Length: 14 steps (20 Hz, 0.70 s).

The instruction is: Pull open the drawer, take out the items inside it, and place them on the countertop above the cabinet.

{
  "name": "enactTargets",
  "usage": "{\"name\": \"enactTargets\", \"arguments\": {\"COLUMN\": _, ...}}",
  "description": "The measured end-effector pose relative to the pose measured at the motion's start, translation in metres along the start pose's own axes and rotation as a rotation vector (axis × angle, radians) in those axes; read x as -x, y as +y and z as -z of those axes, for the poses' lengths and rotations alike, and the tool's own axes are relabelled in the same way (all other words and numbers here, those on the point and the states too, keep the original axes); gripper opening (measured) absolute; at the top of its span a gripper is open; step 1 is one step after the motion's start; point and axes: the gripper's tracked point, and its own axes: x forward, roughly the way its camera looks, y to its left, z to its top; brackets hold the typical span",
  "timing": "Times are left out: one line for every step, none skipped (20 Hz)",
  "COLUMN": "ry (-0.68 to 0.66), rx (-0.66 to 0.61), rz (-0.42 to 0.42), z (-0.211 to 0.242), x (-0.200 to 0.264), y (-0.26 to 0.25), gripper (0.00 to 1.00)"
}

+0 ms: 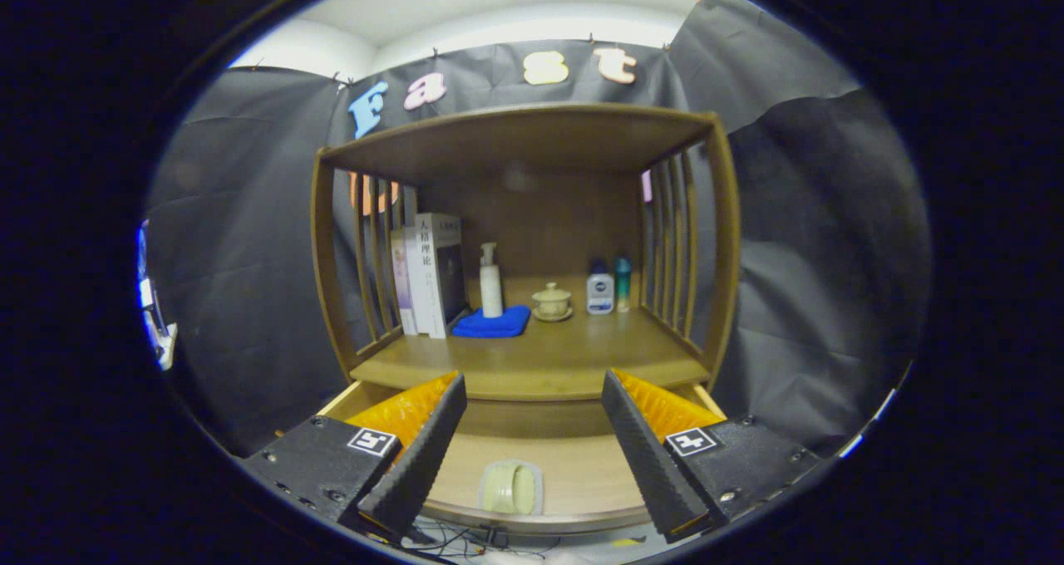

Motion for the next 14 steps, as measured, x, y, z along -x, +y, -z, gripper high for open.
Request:
{"name": "enactTargets", "arguments": {"ry": 0.044, "rx": 0.001, "rz": -0.015, "z": 0.002, "x": -0.010, "y": 0.005, "gripper": 1.00}}
{"name": "enactTargets", "arguments": {"ry": 0.081, "rx": 0.000, "rz": -0.023, "z": 0.003, "x": -0.023, "y": 0.010, "gripper": 1.00}}
{"name": "enactTargets", "arguments": {"ry": 0.132, "rx": 0.008, "rz": -0.020, "z": 0.007, "x": -0.032, "y": 0.012, "gripper": 1.00}}
{"name": "enactTargets", "arguments": {"ry": 0.205, "rx": 0.032, "rz": -0.027, "z": 0.018, "x": -0.038, "y": 0.015, "gripper": 1.00}}
{"name": "enactTargets", "arguments": {"ry": 0.267, "rx": 0.036, "rz": -0.032, "z": 0.025, "x": -0.047, "y": 0.020, "gripper": 1.00}}
{"name": "enactTargets", "arguments": {"ry": 0.330, "rx": 0.045, "rz": -0.039, "z": 0.036, "x": -0.057, "y": 0.025, "gripper": 1.00}}
{"name": "enactTargets", "arguments": {"ry": 0.404, "rx": 0.055, "rz": -0.042, "z": 0.048, "x": -0.064, "y": 0.027, "gripper": 1.00}}
{"name": "enactTargets", "arguments": {"ry": 0.460, "rx": 0.056, "rz": -0.040, "z": 0.057, "x": -0.068, "y": 0.030, "gripper": 1.00}}
{"name": "enactTargets", "arguments": {"ry": 0.527, "rx": 0.064, "rz": -0.044, "z": 0.071, "x": -0.072, "y": 0.031, "gripper": 0.99}}
{"name": "enactTargets", "arguments": {"ry": 0.589, "rx": 0.064, "rz": -0.035, "z": 0.084, "x": -0.076, "y": 0.033, "gripper": 0.97}}
{"name": "enactTargets", "arguments": {"ry": 0.632, "rx": 0.065, "rz": -0.023, "z": 0.093, "x": -0.078, "y": 0.032, "gripper": 0.96}}
{"name": "enactTargets", "arguments": {"ry": 0.680, "rx": 0.084, "rz": -0.021, "z": 0.102, "x": -0.078, "y": 0.031, "gripper": 0.94}}
{"name": "enactTargets", "arguments": {"ry": 0.724, "rx": 0.092, "rz": -0.013, "z": 0.112, "x": -0.078, "y": 0.029, "gripper": 0.93}}
{"name": "enactTargets", "arguments": {"ry": 0.771, "rx": 0.103, "rz": -0.006, "z": 0.125, "x": -0.077, "y": 0.028, "gripper": 0.90}}
